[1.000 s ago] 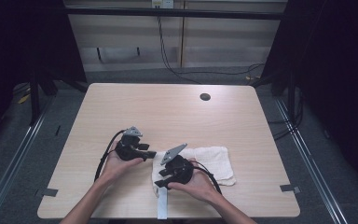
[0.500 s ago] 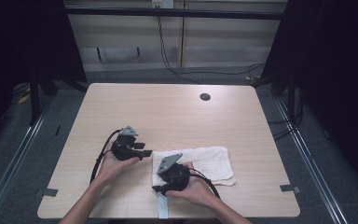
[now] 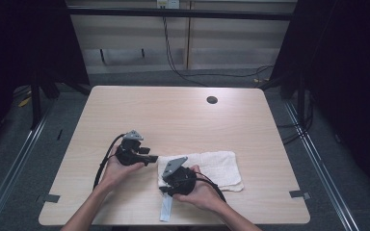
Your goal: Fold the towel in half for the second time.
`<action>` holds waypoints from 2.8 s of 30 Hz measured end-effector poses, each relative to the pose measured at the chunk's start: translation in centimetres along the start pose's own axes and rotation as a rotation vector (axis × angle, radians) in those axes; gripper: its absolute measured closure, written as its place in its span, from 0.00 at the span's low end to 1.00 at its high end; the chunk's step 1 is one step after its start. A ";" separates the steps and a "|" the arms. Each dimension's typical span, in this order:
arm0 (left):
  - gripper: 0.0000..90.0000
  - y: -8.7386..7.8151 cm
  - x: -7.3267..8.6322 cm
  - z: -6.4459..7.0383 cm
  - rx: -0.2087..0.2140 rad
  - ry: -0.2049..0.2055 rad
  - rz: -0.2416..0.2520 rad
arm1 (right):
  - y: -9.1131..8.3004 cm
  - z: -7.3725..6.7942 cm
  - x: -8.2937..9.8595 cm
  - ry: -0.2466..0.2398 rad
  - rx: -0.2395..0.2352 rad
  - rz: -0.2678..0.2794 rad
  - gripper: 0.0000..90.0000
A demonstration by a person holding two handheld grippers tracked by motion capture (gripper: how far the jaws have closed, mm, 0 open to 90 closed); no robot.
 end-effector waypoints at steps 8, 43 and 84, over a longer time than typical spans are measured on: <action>0.47 0.7 -0.2 0.6 0.010 0.015 -0.002 | 0.0 0.4 0.3 0.054 0.019 0.039 0.88; 0.94 2.7 0.3 2.5 0.128 0.054 -0.079 | -0.2 0.5 0.2 0.126 -0.061 -0.004 0.90; 0.94 -3.3 -2.4 3.4 0.146 0.051 0.010 | -3.5 -0.4 -4.4 0.168 -0.104 0.158 0.91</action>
Point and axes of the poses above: each handheld gripper's, and its own axes: y roughly forward along the jaws, x roughly out of its underside, z roughly to its right, the point moved 8 cm from there along y, roughly forward along the jaws, and after that the axes turned 7 degrees about x, right-handed, at the moved point
